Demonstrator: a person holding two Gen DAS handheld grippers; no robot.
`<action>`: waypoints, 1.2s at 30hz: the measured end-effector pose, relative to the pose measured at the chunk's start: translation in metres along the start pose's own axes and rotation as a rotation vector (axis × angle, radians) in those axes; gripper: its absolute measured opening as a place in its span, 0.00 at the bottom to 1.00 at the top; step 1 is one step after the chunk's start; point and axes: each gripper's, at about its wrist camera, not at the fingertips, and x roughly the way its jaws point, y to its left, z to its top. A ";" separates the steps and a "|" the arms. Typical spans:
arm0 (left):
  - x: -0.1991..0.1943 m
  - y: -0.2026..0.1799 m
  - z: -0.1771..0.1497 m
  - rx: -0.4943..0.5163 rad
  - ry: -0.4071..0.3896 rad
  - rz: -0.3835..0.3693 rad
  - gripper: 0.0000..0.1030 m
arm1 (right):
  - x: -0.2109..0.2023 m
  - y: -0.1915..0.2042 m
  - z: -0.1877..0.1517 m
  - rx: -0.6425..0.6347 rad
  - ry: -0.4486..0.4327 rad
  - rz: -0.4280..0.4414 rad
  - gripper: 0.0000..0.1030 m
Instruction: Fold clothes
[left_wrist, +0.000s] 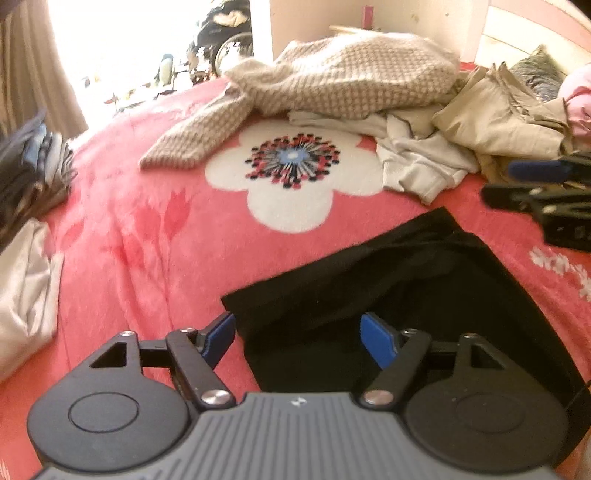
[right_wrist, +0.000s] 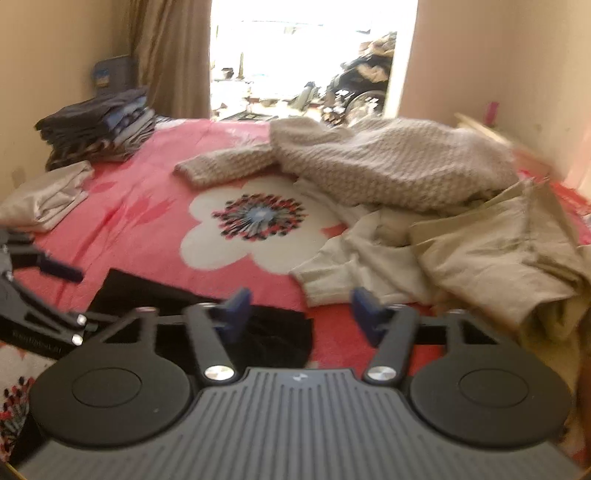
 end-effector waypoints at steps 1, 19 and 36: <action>0.003 0.001 0.001 0.000 0.000 -0.006 0.63 | 0.003 0.003 0.000 -0.007 0.008 0.019 0.39; 0.045 0.037 -0.003 -0.051 0.012 -0.083 0.45 | 0.070 -0.025 -0.012 0.149 0.165 0.091 0.06; 0.016 0.065 0.005 -0.112 -0.045 -0.168 0.49 | 0.023 -0.007 -0.011 0.061 0.196 0.263 0.09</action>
